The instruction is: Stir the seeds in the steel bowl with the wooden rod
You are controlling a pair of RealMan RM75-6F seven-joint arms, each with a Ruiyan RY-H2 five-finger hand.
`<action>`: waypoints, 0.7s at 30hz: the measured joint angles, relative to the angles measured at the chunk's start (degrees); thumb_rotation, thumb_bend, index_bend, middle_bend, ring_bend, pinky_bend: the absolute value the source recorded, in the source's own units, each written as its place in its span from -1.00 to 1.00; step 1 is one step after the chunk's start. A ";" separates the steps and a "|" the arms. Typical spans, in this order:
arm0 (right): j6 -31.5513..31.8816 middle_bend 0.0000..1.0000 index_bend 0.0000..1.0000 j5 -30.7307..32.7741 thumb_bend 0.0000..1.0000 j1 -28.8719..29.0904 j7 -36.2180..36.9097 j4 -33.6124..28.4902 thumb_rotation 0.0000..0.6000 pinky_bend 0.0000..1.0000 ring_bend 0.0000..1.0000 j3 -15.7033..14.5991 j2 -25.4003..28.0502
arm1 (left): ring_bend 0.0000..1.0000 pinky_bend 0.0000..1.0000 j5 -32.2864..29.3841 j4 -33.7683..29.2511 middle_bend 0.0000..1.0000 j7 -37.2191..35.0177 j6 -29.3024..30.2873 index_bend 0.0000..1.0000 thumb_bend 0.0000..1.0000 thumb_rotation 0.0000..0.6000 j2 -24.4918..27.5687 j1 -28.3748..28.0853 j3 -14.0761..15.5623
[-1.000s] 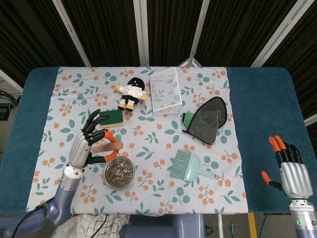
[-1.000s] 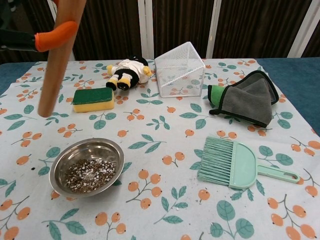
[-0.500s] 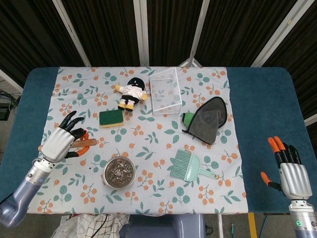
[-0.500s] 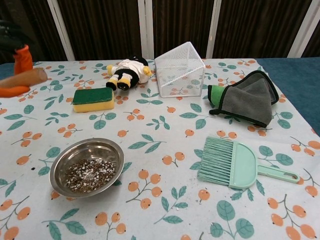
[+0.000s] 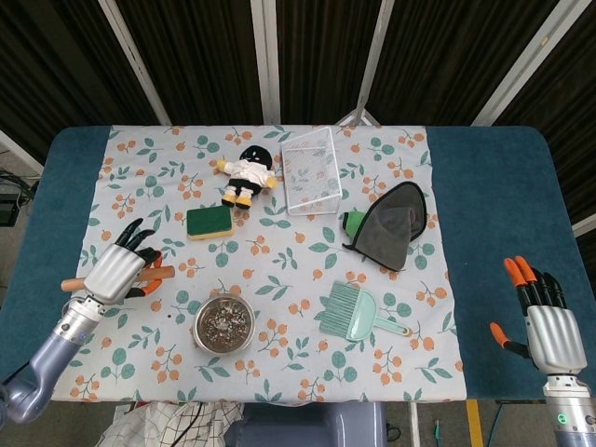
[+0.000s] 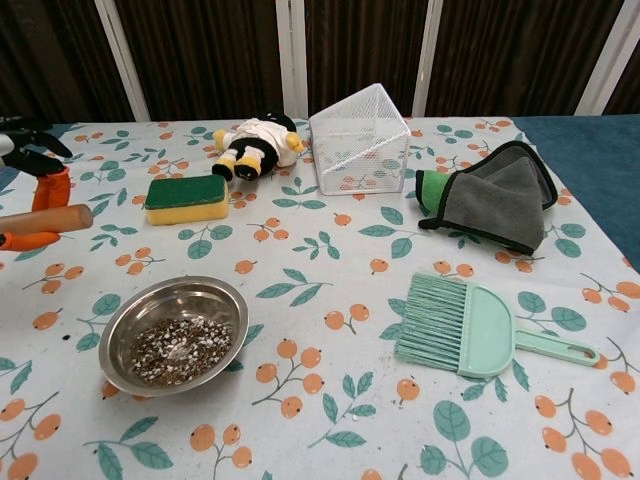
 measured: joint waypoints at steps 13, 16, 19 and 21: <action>-0.03 -1.00 -1.00 -0.02 -0.37 0.04 0.07 -0.07 1.00 -1.00 -1.00 0.02 0.09 | -0.69 -0.96 -1.24 1.27 0.01 1.87 -0.95 0.02 -0.08 1.00 -4.20 0.17 0.25; 0.08 -1.00 -1.00 -0.08 -0.37 0.03 0.05 0.01 1.00 -1.00 -1.00 0.04 0.05 | -0.78 -1.00 -2.09 1.01 -0.19 2.93 -1.32 -0.19 -0.22 1.00 -4.41 0.54 0.17; 0.06 -1.00 -1.00 -0.18 -0.37 0.06 0.02 0.10 1.00 -1.00 -1.00 0.01 0.00 | -0.85 -1.00 -3.53 -0.30 -0.37 3.94 -2.28 -0.33 -0.28 1.00 -4.18 0.98 -0.04; 0.07 -1.00 -1.00 -0.26 -0.37 0.07 -0.01 0.14 1.00 -1.00 -1.00 -0.02 -0.01 | -0.90 -1.00 -4.64 -1.72 -0.46 4.60 -2.87 -0.41 -0.30 1.00 -3.85 1.32 -0.27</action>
